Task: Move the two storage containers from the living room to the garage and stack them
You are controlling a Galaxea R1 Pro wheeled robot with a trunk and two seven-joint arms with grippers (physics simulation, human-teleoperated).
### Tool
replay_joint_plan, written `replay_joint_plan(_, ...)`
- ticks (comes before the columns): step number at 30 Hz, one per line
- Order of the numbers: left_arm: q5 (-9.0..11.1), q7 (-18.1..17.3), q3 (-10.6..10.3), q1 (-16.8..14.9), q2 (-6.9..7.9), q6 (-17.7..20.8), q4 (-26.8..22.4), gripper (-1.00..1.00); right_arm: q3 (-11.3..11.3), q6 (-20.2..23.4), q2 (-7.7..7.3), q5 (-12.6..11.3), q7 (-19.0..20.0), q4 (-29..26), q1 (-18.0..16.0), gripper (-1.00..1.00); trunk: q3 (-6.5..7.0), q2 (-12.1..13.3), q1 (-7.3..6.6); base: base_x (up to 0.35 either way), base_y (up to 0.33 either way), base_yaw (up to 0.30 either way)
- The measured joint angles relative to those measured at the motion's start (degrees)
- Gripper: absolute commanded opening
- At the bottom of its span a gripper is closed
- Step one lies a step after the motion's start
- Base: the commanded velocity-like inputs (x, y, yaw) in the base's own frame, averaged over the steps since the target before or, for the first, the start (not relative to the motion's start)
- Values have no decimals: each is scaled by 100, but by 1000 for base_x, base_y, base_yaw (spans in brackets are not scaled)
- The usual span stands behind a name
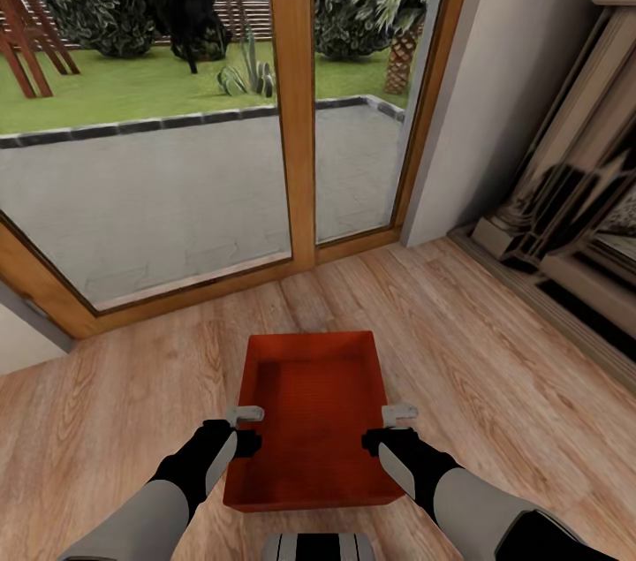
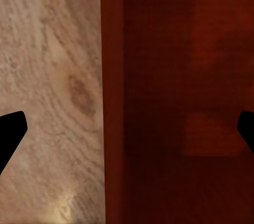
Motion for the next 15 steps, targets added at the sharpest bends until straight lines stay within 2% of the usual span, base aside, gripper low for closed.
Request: replay_joint_plan(15, 0, 4, 8, 0, 9, 0, -7, 100, 0, -6, -23, -2, 0, 0, -42, 100, 0, 0, 0, 0, 0, 0)
